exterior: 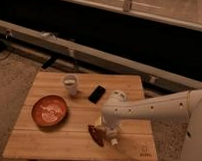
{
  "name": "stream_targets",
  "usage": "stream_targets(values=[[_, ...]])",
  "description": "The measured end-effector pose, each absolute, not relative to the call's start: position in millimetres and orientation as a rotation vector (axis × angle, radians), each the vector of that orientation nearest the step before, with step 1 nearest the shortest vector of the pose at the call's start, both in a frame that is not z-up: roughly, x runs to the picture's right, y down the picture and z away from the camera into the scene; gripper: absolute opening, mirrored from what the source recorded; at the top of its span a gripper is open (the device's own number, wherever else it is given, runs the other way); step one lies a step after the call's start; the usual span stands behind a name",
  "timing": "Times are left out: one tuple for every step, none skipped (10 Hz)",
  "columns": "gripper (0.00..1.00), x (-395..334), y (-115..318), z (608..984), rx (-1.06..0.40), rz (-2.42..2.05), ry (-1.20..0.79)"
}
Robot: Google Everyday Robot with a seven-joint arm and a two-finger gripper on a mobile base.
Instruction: Stand the bottle upright
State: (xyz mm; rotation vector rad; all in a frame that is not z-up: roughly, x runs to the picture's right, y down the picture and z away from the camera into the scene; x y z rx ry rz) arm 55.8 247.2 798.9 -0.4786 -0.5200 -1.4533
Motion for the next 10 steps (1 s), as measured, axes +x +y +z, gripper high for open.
stream_targets(values=[[0.8,53.7,245.3,800.1,-0.472,-1.484,-0.532],[0.8,54.2,243.4,801.6,-0.468,-1.5,-0.536],[0.8,55.8,241.3,803.2,-0.469,-1.515,-0.539],[0.8,56.3,240.4,803.8,-0.468,-1.529,-0.54],[0.8,55.5,240.7,803.7,-0.467,-1.543,-0.544],[0.8,53.8,240.3,804.4,-0.463,-1.566,-0.548],[0.8,53.3,240.1,805.1,-0.463,-1.588,-0.549],[0.8,54.1,241.1,805.8,-0.466,-1.606,-0.549],[0.8,55.5,241.5,806.4,-0.468,-1.621,-0.547],[0.8,57.5,242.3,806.8,-0.473,-1.632,-0.544]])
